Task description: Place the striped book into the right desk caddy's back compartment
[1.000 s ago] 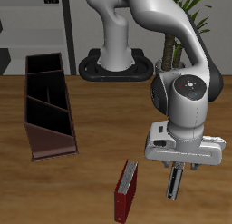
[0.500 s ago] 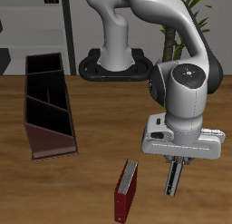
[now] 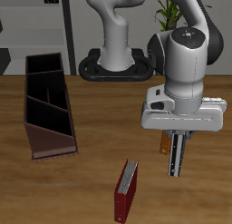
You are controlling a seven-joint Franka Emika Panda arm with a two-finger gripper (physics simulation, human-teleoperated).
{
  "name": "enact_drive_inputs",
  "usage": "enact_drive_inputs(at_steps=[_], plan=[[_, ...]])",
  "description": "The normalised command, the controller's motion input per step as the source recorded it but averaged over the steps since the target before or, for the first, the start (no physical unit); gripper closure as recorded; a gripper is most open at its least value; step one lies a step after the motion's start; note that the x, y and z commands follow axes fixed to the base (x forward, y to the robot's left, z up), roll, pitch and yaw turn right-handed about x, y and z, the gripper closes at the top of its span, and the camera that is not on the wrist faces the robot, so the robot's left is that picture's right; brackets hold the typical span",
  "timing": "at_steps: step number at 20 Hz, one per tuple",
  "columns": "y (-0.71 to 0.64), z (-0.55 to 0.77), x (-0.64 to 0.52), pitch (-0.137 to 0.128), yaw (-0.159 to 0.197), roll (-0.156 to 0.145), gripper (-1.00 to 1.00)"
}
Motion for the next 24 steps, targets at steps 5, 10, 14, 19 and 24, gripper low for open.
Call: enact_drive_inputs(at_steps=[5, 10, 14, 19, 24], plan=[[-0.06, 0.45, -0.38, -0.060, 0.056, 0.027, 1.00], [-0.10, 0.52, -0.54, -0.080, 0.100, 0.043, 1.00], [-0.22, 0.59, -0.59, -0.102, 0.078, 0.009, 1.00], [-0.18, 0.41, -0.40, -0.055, 0.045, 0.003, 1.00], [-0.24, 0.32, -0.43, -0.061, 0.050, -0.013, 1.00]])
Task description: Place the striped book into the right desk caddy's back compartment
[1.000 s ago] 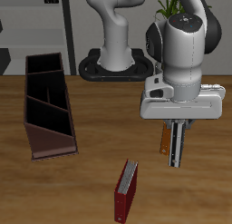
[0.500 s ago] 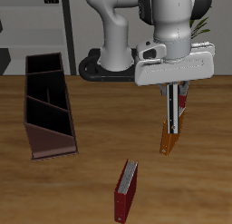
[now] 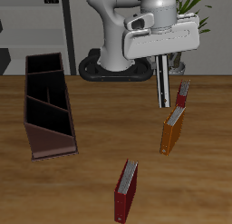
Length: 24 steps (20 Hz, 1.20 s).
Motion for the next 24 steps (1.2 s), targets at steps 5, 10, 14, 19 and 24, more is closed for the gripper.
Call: enact_drive_inputs(at_steps=[5, 10, 14, 19, 24], plan=[[-0.31, 0.14, -0.34, -0.033, 0.052, -0.022, 1.00], [-0.34, 0.11, -0.32, -0.015, 0.020, -0.037, 1.00], [-0.22, 0.06, -0.22, -0.002, 0.019, -0.023, 1.00], [-0.34, 0.07, -0.37, -0.021, 0.023, -0.029, 1.00], [-0.31, -0.03, -0.21, 0.008, 0.007, -0.039, 1.00]])
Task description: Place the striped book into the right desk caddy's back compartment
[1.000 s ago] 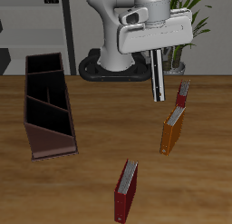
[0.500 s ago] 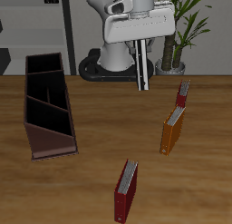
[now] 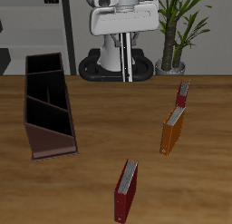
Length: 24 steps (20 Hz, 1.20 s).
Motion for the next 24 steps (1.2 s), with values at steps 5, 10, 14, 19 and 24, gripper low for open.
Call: enact_drive_inputs(at_steps=[5, 10, 14, 19, 24], plan=[[-0.44, -0.01, -0.19, 0.016, 0.020, -0.067, 1.00], [-0.37, 0.03, -0.18, 0.015, 0.033, -0.060, 1.00], [-0.19, 0.03, -0.16, -0.005, 0.023, -0.034, 1.00], [-0.30, -0.01, -0.21, -0.003, 0.047, -0.053, 1.00], [-0.36, -0.03, -0.16, 0.004, 0.000, -0.079, 1.00]])
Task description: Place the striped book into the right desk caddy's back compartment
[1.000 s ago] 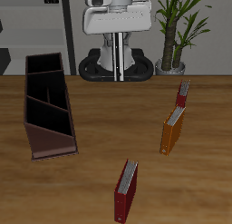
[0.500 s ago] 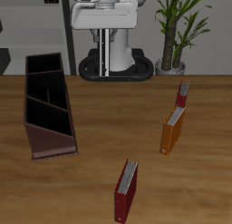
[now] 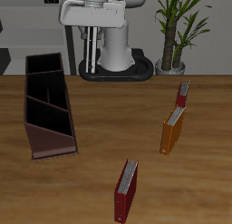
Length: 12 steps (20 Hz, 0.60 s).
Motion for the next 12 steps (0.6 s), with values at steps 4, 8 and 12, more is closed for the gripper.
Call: enact_drive_inputs(at_steps=[4, 8, 12], plan=[[-0.37, 0.02, -0.17, -0.001, 0.014, -0.100, 1.00], [-0.26, 0.03, -0.17, -0.006, -0.002, -0.072, 1.00], [-0.36, 0.00, -0.17, 0.008, 0.003, -0.095, 1.00]])
